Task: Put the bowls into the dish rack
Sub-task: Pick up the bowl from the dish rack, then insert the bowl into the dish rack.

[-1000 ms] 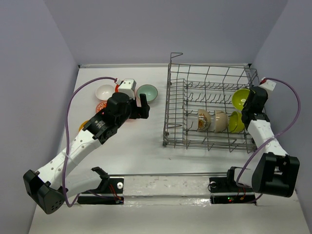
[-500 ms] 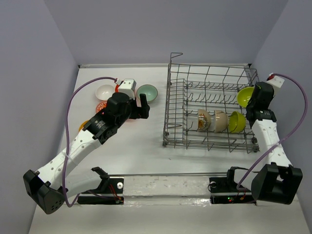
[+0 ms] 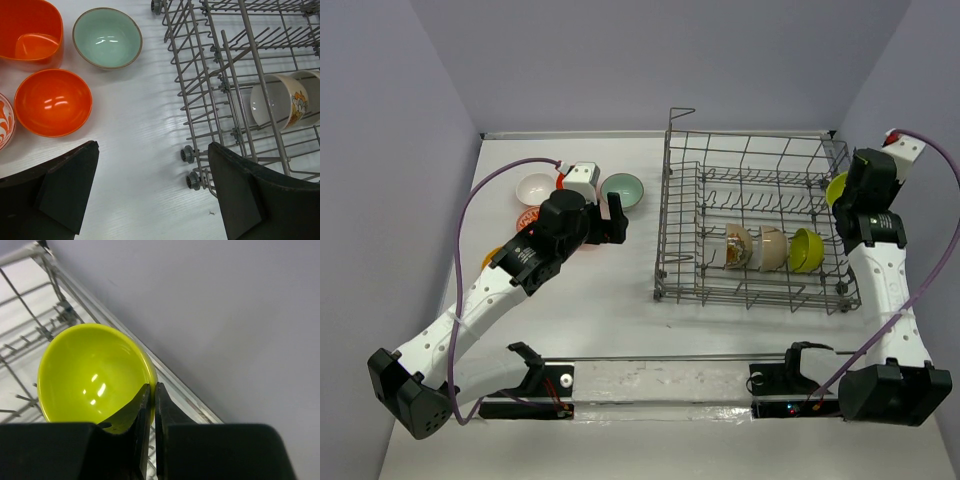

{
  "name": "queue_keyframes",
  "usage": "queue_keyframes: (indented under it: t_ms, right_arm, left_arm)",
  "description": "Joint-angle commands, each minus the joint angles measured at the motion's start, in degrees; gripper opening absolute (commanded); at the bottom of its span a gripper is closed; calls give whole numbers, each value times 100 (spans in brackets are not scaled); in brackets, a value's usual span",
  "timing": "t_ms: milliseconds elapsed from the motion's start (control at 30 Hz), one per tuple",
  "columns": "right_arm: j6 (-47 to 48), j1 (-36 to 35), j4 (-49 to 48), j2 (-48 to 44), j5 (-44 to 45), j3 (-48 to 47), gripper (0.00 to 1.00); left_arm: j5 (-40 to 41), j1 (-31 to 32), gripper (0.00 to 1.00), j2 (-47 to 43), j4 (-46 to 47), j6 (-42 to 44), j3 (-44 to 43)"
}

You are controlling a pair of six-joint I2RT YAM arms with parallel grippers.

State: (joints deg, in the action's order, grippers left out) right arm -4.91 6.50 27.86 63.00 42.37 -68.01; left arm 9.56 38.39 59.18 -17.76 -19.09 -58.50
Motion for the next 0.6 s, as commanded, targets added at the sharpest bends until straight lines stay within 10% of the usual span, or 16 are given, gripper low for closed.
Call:
queue_keyframes:
  t_ms: [0, 567]
  right_arm:
    - [411, -166, 177, -209, 825, -81, 1]
    - [3311, -1045, -1160, -280, 2714, 877, 1]
  left_arm:
    - [-182, -16, 99, -108, 238, 72, 32]
    - [-701, -60, 99, -266, 317, -95, 31]
